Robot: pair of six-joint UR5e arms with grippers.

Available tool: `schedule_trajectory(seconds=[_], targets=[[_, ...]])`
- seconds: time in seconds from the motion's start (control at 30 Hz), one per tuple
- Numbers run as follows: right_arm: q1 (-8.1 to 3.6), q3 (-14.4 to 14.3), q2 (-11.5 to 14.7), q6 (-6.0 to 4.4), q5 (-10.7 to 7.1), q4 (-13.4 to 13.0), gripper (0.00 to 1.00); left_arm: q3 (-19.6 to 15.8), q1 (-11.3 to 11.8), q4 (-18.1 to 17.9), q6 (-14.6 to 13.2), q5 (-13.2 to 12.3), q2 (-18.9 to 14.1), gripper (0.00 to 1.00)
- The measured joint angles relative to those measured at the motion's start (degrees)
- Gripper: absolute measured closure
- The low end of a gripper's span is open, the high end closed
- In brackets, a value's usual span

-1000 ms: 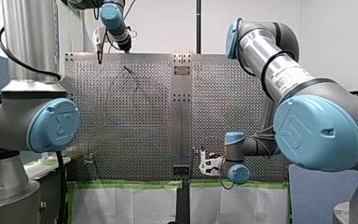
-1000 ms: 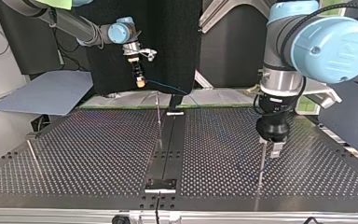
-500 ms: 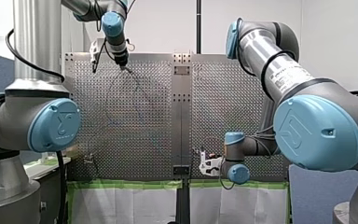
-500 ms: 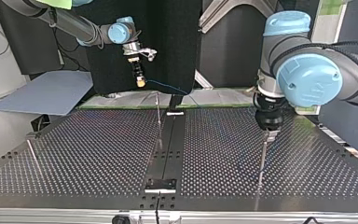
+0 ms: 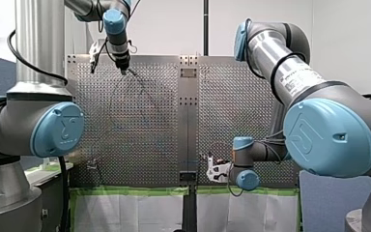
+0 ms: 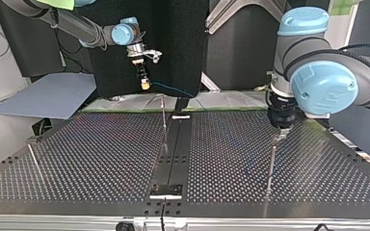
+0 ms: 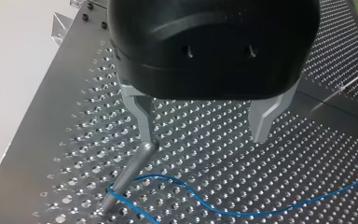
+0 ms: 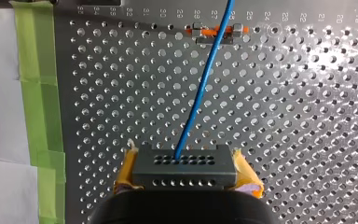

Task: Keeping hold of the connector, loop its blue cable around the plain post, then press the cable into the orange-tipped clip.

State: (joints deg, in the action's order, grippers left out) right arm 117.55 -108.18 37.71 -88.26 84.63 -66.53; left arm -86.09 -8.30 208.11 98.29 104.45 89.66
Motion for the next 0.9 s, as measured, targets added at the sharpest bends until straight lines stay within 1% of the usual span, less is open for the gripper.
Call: schedule_trajectory(seconds=[0.37,0.6,0.9], targets=[[-0.15,0.0,0.0,0.0,-0.06,-0.2,1.0,2.0,1.4,-0.6,-0.2,-0.3,0.0,0.01],[-0.17,0.0,0.0,0.0,-0.04,0.0,1.0,2.1,2.0,-0.6,-0.3,-0.3,-0.1,0.01],[-0.17,0.0,0.0,-0.11,-0.01,0.0,1.0,2.1,1.9,-0.6,-0.1,-0.3,-0.1,0.01]])
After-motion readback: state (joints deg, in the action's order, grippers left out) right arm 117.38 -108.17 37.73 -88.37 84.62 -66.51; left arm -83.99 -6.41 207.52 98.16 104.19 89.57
